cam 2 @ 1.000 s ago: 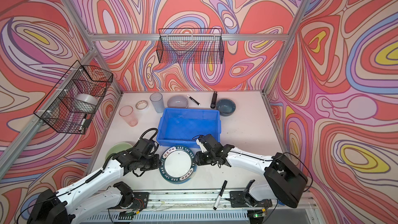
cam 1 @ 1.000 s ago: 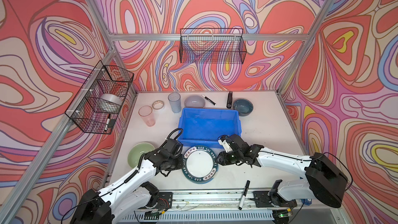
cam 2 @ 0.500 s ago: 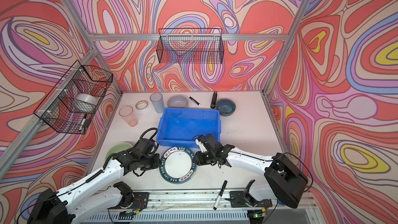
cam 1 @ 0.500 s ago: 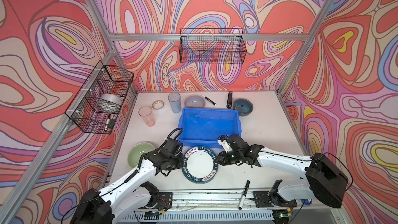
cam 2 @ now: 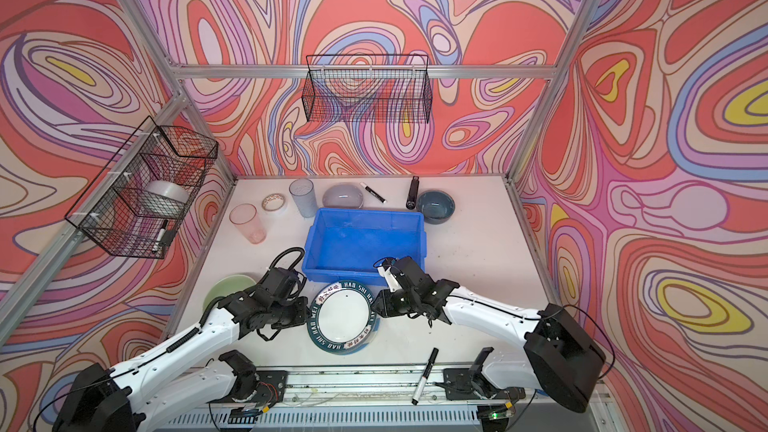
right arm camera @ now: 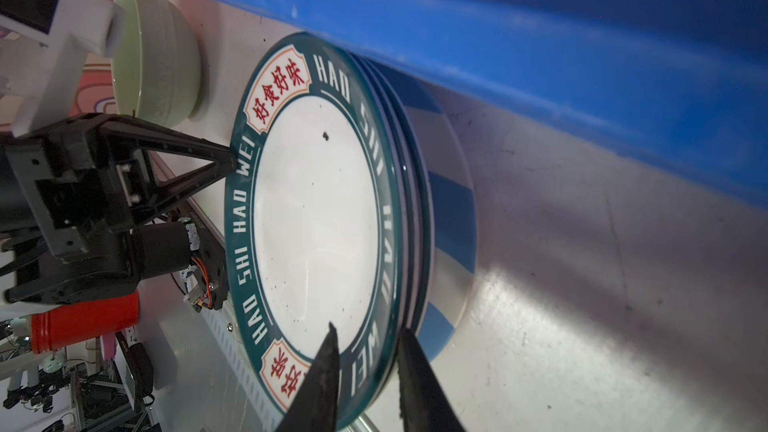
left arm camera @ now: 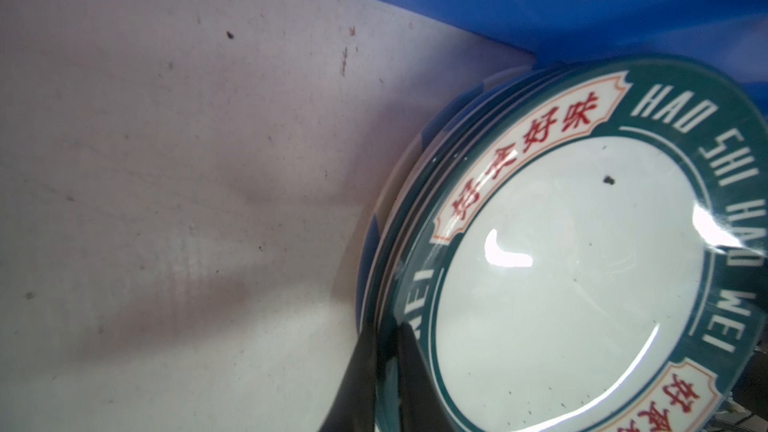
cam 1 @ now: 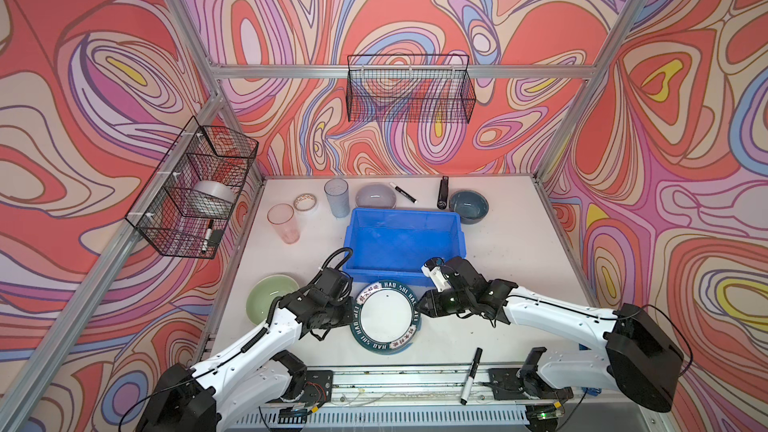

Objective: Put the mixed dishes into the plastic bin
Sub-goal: 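Pinch the top green-rimmed plate's rim with both grippers, separating it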

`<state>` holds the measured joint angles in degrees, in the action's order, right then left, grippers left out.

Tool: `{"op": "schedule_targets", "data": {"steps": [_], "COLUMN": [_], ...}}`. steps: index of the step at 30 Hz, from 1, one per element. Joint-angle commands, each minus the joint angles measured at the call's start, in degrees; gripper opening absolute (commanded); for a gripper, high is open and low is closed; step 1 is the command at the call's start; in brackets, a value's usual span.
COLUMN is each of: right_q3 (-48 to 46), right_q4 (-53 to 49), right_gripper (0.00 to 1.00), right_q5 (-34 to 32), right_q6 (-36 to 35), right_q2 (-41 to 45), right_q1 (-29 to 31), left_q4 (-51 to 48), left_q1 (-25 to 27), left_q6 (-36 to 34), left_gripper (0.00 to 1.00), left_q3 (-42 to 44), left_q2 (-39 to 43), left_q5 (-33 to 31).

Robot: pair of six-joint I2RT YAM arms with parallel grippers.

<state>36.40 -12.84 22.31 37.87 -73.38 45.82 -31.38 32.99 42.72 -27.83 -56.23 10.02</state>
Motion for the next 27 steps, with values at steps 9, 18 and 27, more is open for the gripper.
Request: {"op": "schedule_targets", "data": {"steps": [9, 18, 27], "right_q3": [0.6, 1.4, 0.8], "right_q4": [5.5, 6.7, 8.7], "right_gripper": [0.25, 0.24, 0.23], "right_q5": [5.3, 5.7, 6.6], "right_q6": [1.9, 2.4, 2.4], "right_q2": [-1.2, -2.4, 0.6], "right_q1": [0.5, 1.2, 1.4], "left_q4": [-2.0, -0.7, 0.7], "left_q1": [0.2, 0.2, 0.2], "left_q6": [1.1, 1.0, 1.3], "left_gripper": [0.13, 0.12, 0.13], "left_q3": [2.7, 3.1, 4.3], "left_q2": [-0.3, -0.4, -0.4], "left_q5": [1.6, 3.1, 4.3]}}
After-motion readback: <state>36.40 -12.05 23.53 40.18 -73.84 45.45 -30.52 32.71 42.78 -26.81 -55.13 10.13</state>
